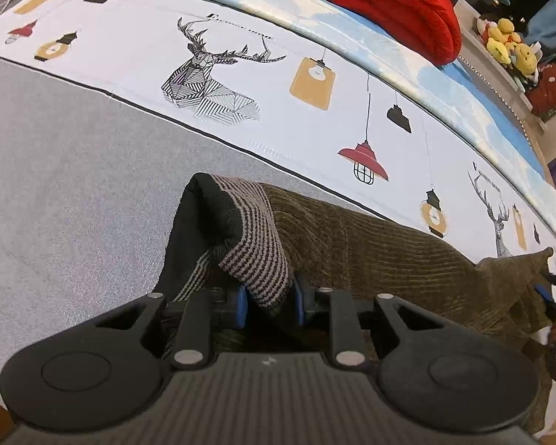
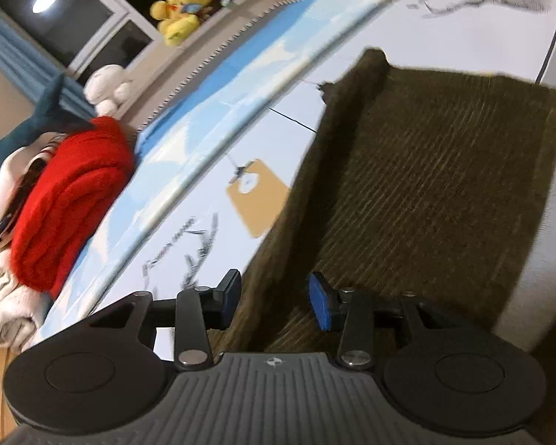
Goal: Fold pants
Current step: 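Grasp the waistband with the left tool while the right tool grasps a leg hem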
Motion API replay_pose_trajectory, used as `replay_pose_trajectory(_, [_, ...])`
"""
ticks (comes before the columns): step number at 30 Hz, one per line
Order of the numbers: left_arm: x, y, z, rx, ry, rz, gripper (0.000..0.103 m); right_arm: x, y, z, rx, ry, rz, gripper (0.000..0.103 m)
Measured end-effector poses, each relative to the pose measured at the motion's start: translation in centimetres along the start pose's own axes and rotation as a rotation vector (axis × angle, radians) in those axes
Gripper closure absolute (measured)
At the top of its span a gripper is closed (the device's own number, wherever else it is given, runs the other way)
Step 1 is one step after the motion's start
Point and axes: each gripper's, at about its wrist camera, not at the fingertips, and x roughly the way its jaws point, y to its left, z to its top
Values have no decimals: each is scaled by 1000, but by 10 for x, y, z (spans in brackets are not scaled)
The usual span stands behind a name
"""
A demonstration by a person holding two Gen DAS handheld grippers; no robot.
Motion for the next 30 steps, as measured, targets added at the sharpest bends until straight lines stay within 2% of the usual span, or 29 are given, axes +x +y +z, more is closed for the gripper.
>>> replay_pose_trajectory(5, [2, 0, 1, 8, 3, -1, 76, 23, -7, 5, 45, 8, 10, 60])
replay_pose_trajectory(6, [2, -1, 2, 10, 2, 0, 76, 25, -4, 5, 35, 7, 9, 64])
replay_pose_trajectory(7, [1, -1, 2, 10, 1, 1, 76, 25, -1, 5, 19, 0, 9, 86])
replay_pose_trajectory(8, [1, -2, 2, 12, -3, 1, 76, 25, 2, 5, -2, -11, 14, 100])
replay_pose_trajectory(11, [-4, -4, 2, 27, -24, 4, 76, 10, 17, 7, -76, -72, 2, 100])
replay_pose_trajectory(16, [-12, 1, 2, 30, -50, -12, 77, -59, 40, 13, -103, -143, -14, 100])
replay_pose_trajectory(19, [-25, 8, 1, 37, -95, -38, 79, -121, 43, 7, -131, -181, -14, 101])
replay_pose_trajectory(22, [-44, 15, -6, 87, -163, -33, 79, -189, 33, -14, -150, -193, -35, 101])
replay_pose_trajectory(24, [-52, 20, -14, 123, -171, -24, 79, -228, 17, -36, -142, -166, -67, 101])
replay_pose_trajectory(26, [-53, 24, -24, 175, -140, 1, 79, -251, -9, -64, -118, -86, -140, 100])
replay_pose_trajectory(27, [-50, 25, -28, 197, -110, 25, 79, -255, -24, -75, -93, -15, -182, 100])
replay_pose_trajectory(29, [-36, 27, -36, 243, -19, 83, 79, -247, -65, -92, 21, 185, -241, 99])
replay_pose_trajectory(30, [-28, 29, -38, 248, 29, 93, 79, -247, -80, -92, 72, 219, -236, 99])
